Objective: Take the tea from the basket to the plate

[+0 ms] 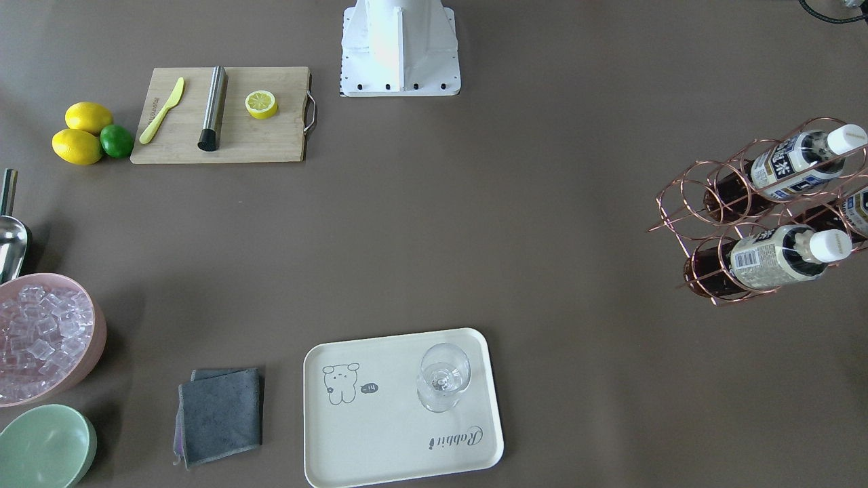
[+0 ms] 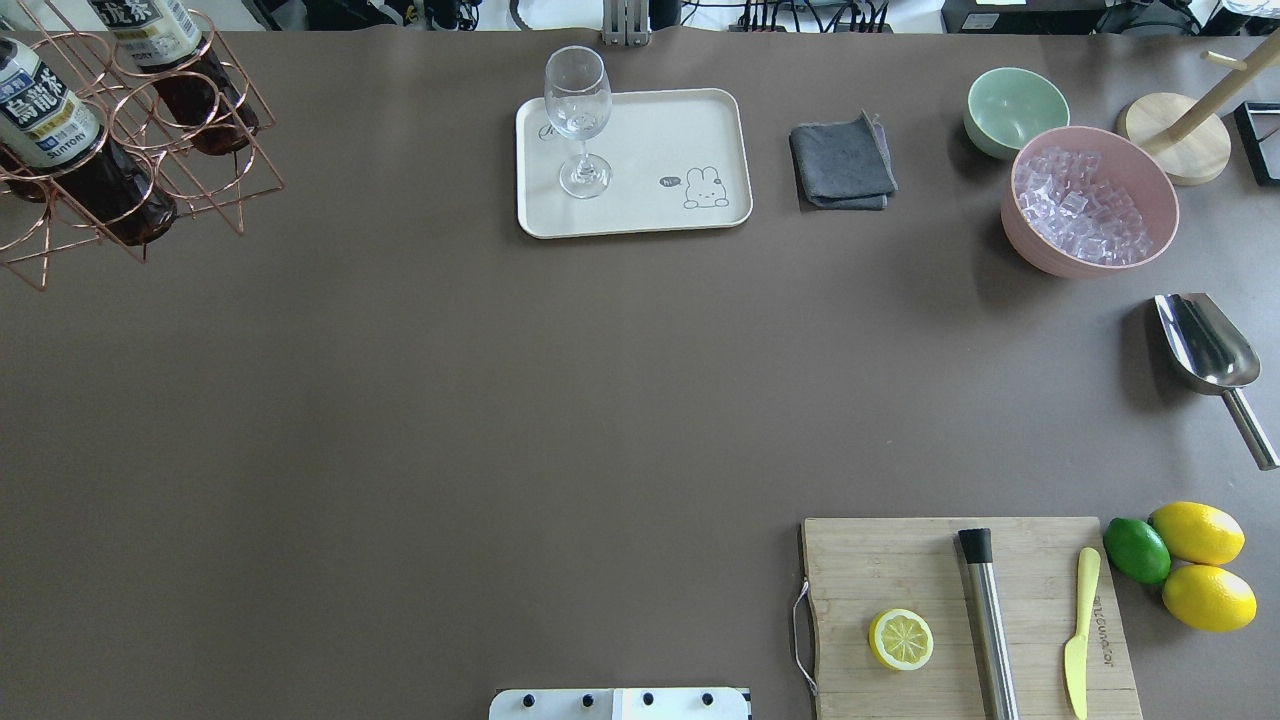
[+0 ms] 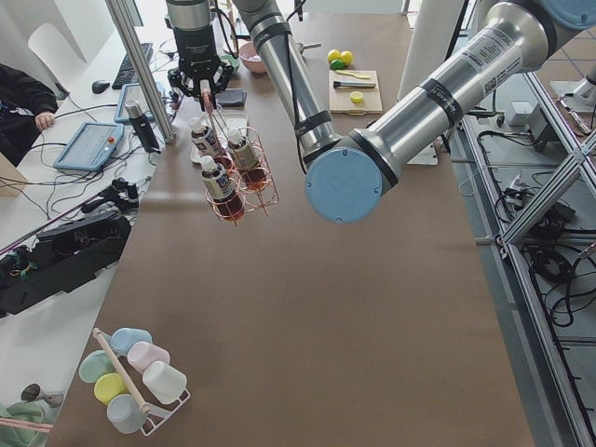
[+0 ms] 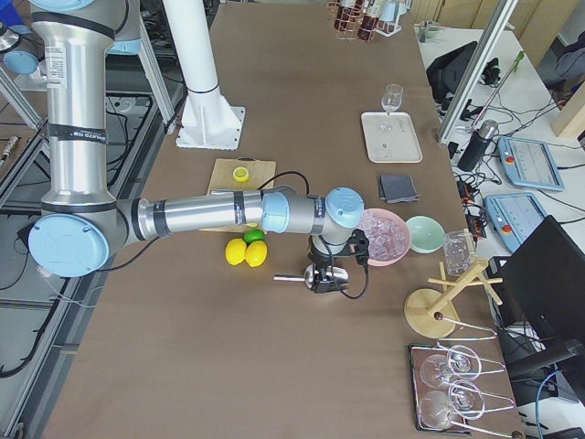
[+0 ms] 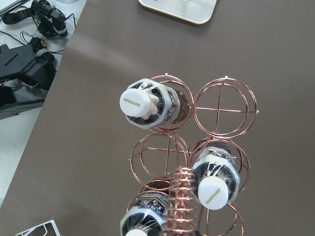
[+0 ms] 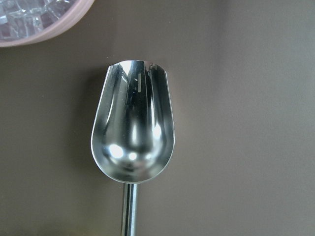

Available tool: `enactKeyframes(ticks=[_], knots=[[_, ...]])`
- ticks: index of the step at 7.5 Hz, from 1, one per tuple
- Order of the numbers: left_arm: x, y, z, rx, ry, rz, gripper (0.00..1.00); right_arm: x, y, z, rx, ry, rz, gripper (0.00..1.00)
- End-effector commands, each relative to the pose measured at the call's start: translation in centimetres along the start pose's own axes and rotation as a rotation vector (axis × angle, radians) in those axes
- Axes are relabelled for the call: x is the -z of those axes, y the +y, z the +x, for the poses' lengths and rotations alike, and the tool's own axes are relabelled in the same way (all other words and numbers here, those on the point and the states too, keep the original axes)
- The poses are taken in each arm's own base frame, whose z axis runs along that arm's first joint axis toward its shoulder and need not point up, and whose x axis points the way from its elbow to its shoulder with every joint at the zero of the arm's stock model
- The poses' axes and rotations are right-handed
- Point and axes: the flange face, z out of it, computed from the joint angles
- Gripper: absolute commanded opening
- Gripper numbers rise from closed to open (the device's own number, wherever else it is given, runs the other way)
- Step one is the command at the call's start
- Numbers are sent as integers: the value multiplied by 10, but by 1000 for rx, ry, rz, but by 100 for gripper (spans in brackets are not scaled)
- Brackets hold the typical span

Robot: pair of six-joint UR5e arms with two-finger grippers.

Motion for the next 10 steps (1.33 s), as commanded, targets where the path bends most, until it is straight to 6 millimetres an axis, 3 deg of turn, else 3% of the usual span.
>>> enactKeyframes(ticks=[1,2,3,4,6,9,10], knots=[[-29,-39,26,-9,42,-5,0,-1,0,0,-1,0,-1,100],[-57,-98,77,-31,74,-11,0,-1,0,0,-1,0,-1,100],[-82,-132,114,-38,102,-33,0,0,0,0,0,0,0,100],[-91,-154,139,-82,113,-17,0,-1,0,0,-1,0,-1,100],[-102,-170,161,-107,130,-4,0,-1,0,0,-1,0,-1,100],[-87,-222,221,-56,148,34,0,0,0,0,0,0,0,100],[-98,-226,233,-23,169,21,0,0,0,0,0,0,0,100]])
